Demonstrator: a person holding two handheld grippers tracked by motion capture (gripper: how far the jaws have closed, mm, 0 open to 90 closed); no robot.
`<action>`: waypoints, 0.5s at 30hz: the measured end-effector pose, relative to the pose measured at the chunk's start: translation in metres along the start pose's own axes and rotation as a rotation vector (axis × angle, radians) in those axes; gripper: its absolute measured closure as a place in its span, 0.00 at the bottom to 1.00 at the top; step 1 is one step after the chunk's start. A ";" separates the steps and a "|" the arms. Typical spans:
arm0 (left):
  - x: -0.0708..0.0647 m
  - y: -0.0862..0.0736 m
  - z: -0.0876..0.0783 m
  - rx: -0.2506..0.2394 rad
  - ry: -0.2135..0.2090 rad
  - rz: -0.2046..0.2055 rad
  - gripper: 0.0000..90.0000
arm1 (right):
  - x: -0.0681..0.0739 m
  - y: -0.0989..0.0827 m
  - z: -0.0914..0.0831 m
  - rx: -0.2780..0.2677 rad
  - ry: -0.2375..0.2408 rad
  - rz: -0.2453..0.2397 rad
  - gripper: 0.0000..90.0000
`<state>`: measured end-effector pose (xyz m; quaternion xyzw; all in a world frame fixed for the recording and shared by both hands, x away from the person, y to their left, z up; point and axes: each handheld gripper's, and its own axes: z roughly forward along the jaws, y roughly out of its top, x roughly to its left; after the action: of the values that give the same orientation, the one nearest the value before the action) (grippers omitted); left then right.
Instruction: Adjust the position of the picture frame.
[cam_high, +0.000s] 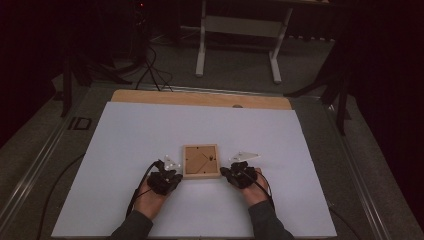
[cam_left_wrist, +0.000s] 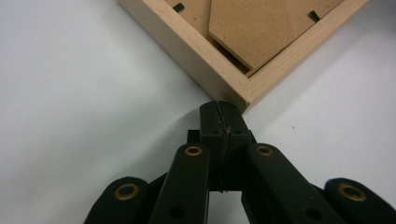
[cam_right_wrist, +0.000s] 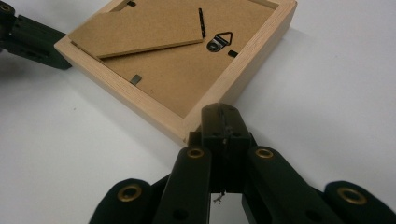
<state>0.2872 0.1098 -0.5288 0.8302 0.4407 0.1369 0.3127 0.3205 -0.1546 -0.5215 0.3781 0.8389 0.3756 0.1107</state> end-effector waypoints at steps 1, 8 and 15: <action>0.001 0.001 0.001 -0.002 0.004 0.002 1.00 | 0.000 0.000 0.001 -0.002 0.001 0.004 1.00; 0.005 0.003 0.003 -0.014 0.017 -0.011 0.99 | 0.001 0.001 0.002 -0.007 0.002 0.003 1.00; 0.009 0.002 0.003 -0.028 0.043 0.005 0.89 | -0.002 0.000 0.001 -0.017 -0.015 -0.018 0.93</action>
<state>0.2947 0.1149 -0.5303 0.8238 0.4433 0.1614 0.3143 0.3222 -0.1551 -0.5224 0.3726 0.8381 0.3788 0.1235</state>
